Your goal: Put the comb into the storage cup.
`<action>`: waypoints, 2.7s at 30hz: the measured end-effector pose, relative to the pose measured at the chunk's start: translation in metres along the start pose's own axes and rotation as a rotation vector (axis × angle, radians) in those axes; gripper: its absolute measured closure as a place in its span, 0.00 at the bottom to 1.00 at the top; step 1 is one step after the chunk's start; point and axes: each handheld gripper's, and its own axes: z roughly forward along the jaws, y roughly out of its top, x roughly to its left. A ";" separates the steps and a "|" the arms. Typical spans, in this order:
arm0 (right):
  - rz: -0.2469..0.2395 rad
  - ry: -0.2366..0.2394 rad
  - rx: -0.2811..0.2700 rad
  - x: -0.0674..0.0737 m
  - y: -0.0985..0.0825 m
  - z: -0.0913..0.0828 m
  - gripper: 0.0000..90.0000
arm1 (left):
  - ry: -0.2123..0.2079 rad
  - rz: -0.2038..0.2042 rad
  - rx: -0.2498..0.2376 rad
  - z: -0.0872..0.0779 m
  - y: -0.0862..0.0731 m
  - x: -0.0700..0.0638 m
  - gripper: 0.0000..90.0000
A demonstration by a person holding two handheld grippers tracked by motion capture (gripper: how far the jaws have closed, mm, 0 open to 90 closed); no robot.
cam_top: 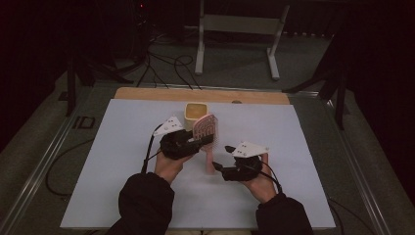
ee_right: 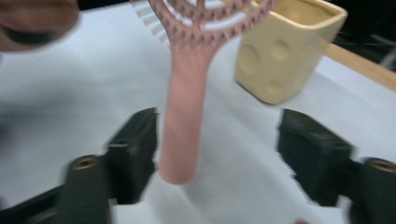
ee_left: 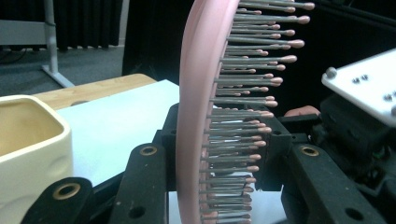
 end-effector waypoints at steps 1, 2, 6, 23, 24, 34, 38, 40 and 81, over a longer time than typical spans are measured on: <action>-0.007 -0.013 0.010 0.001 0.000 0.000 0.24 | 0.003 -0.001 0.000 -0.001 0.000 0.001 0.71; -0.008 -0.030 0.015 0.002 0.000 0.001 0.22 | 0.006 -0.001 -0.002 -0.001 0.001 0.001 0.71; -0.021 -0.057 0.032 0.003 -0.001 0.003 0.16 | 0.013 -0.002 -0.006 -0.004 0.001 0.001 0.71; -0.025 -0.135 0.046 -0.004 -0.008 -0.010 0.11 | 0.055 -0.004 -0.014 -0.010 0.003 0.006 0.71; -0.024 -0.138 0.047 -0.005 -0.009 -0.011 0.11 | 0.056 -0.006 -0.016 -0.011 0.003 0.007 0.71; 0.026 -0.154 0.018 -0.016 -0.015 -0.022 0.11 | 0.068 -0.009 -0.016 -0.012 0.004 0.008 0.71; 0.100 -0.128 -0.017 -0.020 -0.017 -0.025 0.11 | 0.076 -0.006 -0.013 -0.014 0.005 0.009 0.71; 0.115 -0.128 -0.026 -0.024 -0.019 -0.028 0.11 | 0.082 -0.008 -0.015 -0.015 0.006 0.010 0.71; 0.168 -0.238 -0.109 -0.033 -0.079 -0.062 0.11 | 0.175 0.020 -0.024 -0.029 0.024 0.025 0.71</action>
